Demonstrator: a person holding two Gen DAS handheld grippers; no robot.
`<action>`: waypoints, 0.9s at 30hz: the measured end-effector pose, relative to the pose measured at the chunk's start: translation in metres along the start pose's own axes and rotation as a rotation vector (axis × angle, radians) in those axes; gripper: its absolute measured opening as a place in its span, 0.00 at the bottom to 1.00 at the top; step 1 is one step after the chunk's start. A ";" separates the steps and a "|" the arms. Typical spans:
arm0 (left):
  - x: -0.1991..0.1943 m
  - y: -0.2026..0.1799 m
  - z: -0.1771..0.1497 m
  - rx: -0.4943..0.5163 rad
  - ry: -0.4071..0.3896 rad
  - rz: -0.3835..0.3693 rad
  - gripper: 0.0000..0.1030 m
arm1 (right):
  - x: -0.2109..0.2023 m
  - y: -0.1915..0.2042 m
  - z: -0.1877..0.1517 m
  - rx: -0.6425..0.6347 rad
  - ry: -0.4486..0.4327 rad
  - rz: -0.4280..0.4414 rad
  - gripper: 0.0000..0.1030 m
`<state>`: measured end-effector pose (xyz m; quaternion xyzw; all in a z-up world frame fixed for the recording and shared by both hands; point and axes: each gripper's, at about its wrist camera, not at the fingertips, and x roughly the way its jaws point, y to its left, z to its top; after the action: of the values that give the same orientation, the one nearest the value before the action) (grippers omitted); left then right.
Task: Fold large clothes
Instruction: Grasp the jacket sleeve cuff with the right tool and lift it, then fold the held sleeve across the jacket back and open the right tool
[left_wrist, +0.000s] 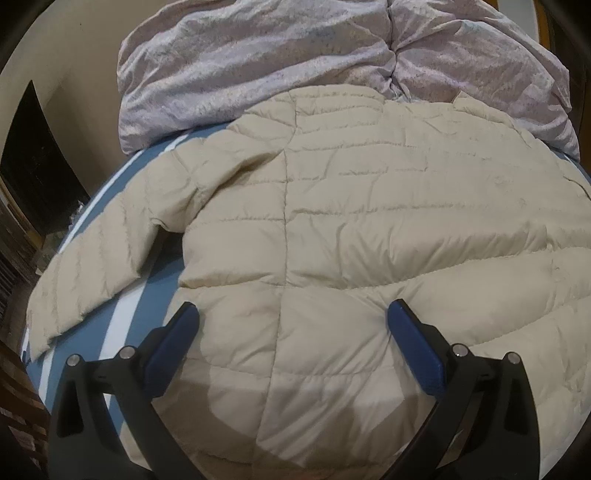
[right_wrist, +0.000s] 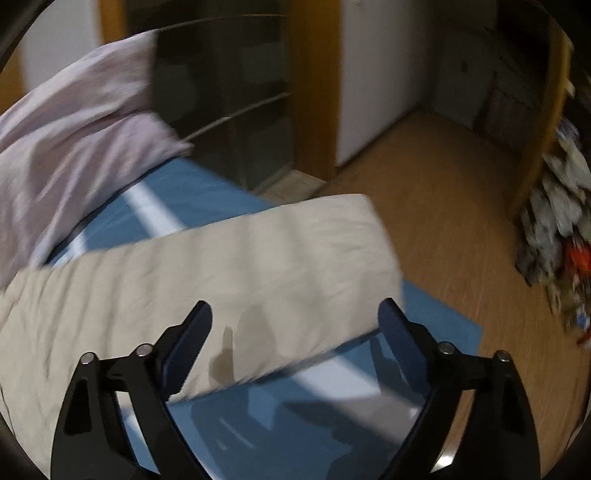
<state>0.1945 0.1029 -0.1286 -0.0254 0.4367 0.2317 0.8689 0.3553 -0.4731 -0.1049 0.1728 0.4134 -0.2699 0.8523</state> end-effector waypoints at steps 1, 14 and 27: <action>0.000 0.000 0.000 -0.003 0.004 -0.004 0.98 | 0.008 -0.009 0.004 0.031 0.014 -0.009 0.86; 0.001 0.000 0.000 -0.015 0.014 -0.016 0.98 | 0.041 -0.047 0.005 0.126 0.109 -0.005 0.60; 0.005 0.005 0.000 -0.048 0.031 -0.052 0.98 | 0.020 -0.024 0.010 0.047 0.044 0.030 0.10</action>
<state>0.1946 0.1094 -0.1318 -0.0612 0.4436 0.2189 0.8669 0.3572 -0.5035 -0.1162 0.2050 0.4229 -0.2627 0.8427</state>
